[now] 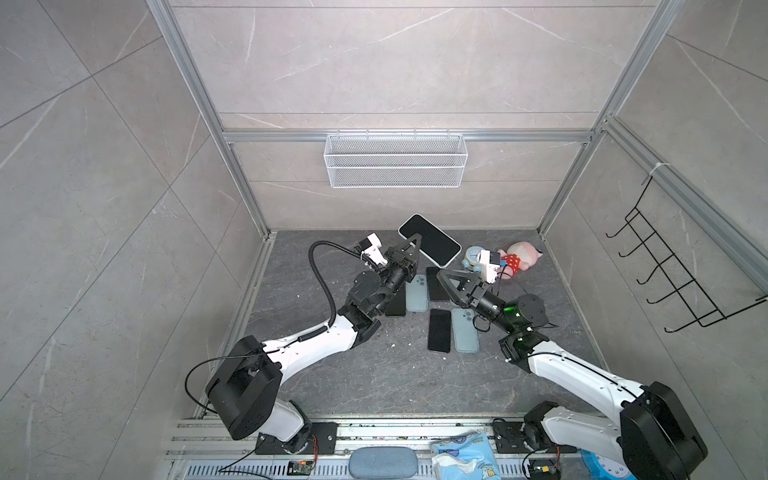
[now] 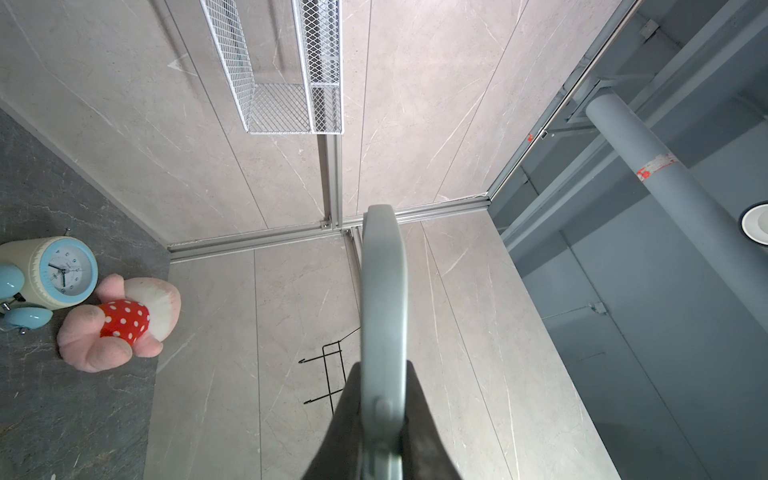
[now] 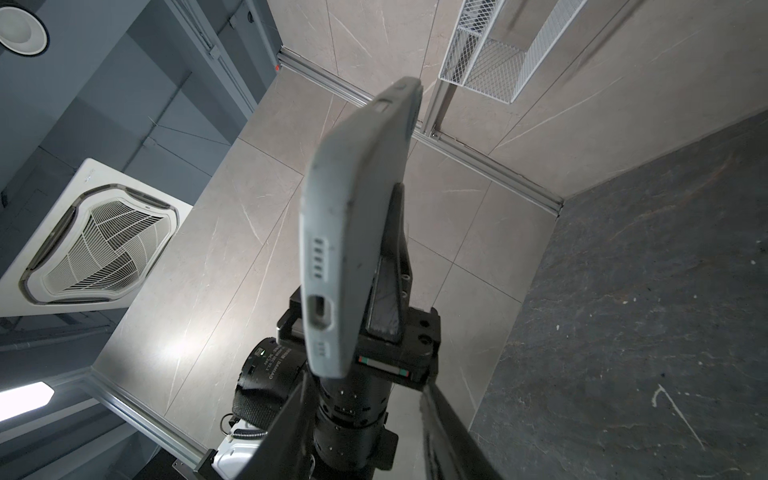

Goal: Take the phone out of the phone case

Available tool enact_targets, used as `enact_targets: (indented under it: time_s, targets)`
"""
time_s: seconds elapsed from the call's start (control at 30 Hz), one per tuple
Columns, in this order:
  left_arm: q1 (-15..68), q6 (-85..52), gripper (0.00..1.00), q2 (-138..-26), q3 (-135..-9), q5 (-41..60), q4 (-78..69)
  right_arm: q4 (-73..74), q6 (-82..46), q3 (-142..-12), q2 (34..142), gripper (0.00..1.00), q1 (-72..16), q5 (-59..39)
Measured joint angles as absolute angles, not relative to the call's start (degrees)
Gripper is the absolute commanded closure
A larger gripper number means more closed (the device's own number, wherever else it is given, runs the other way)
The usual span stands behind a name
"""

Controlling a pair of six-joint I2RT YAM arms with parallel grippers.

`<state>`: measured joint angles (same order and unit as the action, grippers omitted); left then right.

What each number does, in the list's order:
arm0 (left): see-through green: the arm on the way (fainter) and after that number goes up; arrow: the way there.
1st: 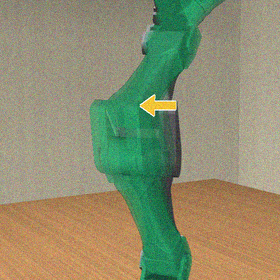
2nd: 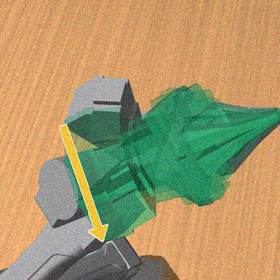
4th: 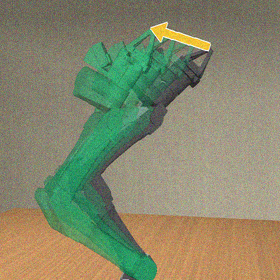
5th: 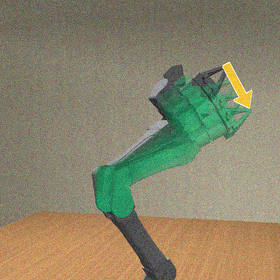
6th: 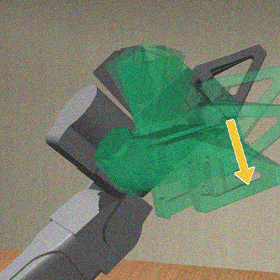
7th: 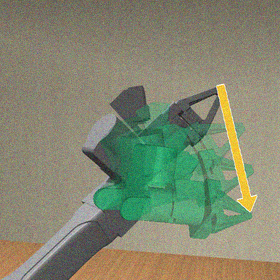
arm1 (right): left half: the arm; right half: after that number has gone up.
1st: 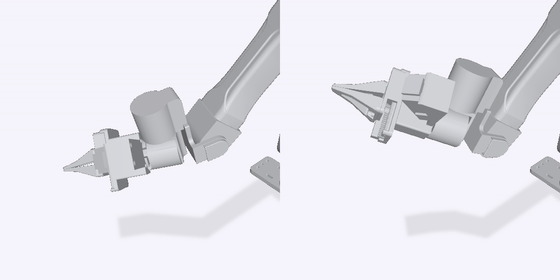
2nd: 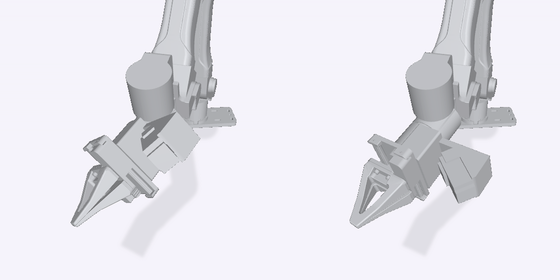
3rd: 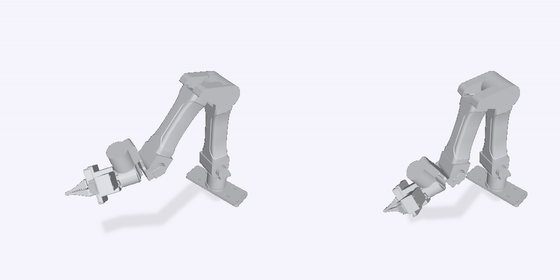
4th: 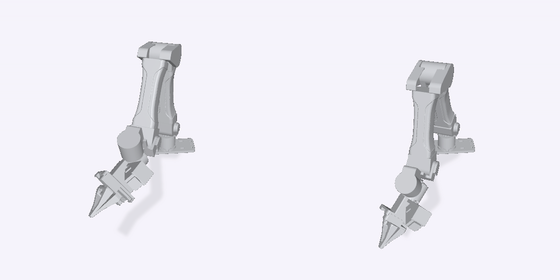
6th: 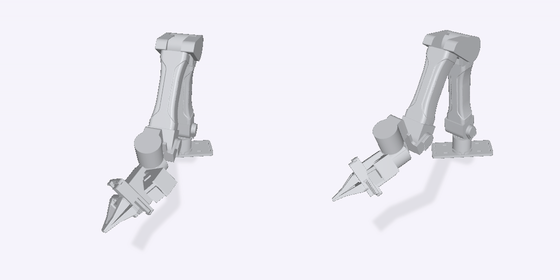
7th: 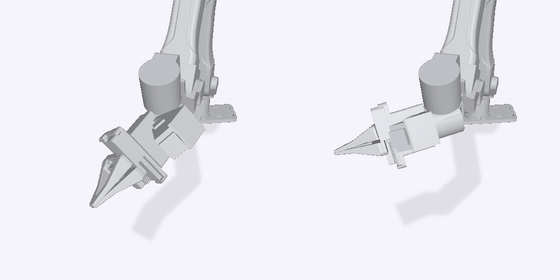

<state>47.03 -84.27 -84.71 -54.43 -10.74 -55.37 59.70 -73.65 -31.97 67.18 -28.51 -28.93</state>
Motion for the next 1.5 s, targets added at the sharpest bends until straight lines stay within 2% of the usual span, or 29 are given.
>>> enact_targets:
  time_s: [0.5, 1.2, 1.5]
  targets:
    - [47.3, -84.2, 1.00, -84.7, -54.4, -10.5, -56.2, 61.6, -73.9, -32.0, 68.8, 0.51, -28.6, -29.0]
    - [47.4, -84.3, 1.00, -84.7, -54.4, -10.6, -56.6, 64.3, -75.5, -31.9, 68.8, 0.50, -28.6, -28.8]
    - [47.5, -84.2, 1.00, -84.7, -54.4, -10.6, -56.7, 66.6, -76.7, -32.0, 70.1, 0.53, -28.6, -28.3]
